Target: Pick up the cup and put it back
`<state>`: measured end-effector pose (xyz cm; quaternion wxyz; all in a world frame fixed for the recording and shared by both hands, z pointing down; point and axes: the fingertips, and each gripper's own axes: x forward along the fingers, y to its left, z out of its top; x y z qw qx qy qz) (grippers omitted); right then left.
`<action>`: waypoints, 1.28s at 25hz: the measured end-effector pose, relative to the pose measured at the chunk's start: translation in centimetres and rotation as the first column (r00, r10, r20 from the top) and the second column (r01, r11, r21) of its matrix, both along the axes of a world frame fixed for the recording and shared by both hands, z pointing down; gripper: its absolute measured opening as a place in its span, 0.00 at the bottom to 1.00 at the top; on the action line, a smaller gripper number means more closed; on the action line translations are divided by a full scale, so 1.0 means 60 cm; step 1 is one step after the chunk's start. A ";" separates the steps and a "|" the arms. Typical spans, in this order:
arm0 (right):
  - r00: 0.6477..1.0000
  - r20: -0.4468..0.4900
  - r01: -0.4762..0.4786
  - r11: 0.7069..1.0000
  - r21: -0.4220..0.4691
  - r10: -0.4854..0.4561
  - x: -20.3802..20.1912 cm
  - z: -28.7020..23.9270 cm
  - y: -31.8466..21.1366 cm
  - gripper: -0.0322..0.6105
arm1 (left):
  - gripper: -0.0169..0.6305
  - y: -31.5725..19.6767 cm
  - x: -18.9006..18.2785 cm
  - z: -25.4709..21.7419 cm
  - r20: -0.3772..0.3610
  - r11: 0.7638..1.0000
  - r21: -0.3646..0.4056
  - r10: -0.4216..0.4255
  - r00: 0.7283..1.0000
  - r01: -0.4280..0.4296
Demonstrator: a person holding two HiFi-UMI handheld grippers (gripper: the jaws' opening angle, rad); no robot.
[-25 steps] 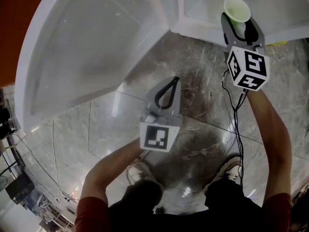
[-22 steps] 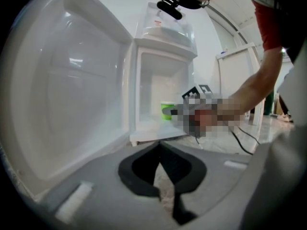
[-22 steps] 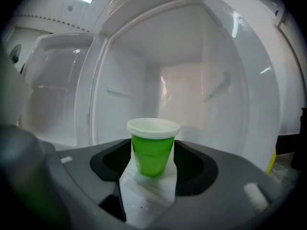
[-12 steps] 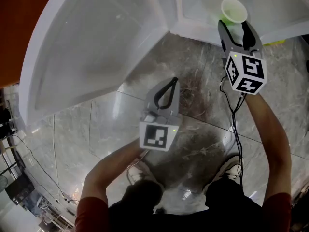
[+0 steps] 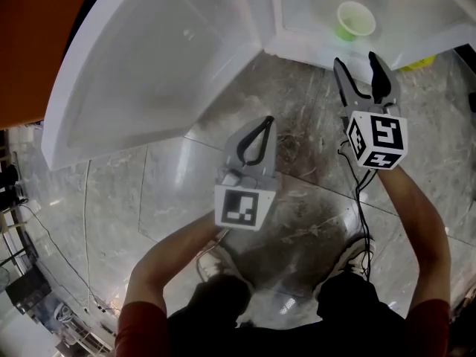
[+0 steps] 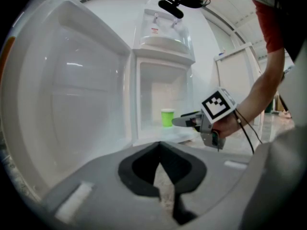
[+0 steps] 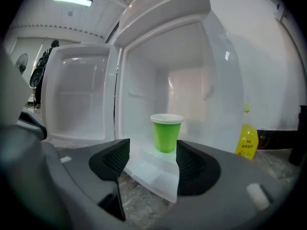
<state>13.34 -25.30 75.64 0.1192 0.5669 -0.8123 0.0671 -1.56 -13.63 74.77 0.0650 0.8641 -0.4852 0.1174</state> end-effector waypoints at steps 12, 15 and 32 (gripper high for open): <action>0.998 0.029 0.055 0.998 -0.020 -0.054 -0.011 -0.028 0.102 0.50 | 0.03 0.011 -0.003 -0.043 -0.001 0.998 0.059 -0.006 1.000 0.006; 0.996 0.039 0.077 0.997 -0.032 -0.076 -0.015 -0.034 0.126 0.50 | 0.03 0.015 -0.003 -0.049 0.009 0.998 0.063 0.002 1.000 -0.003; 0.987 0.057 0.159 0.979 -0.130 -0.152 -0.009 -0.021 0.217 0.50 | 0.03 0.036 -0.002 -0.056 0.021 0.998 0.064 0.024 1.000 -0.025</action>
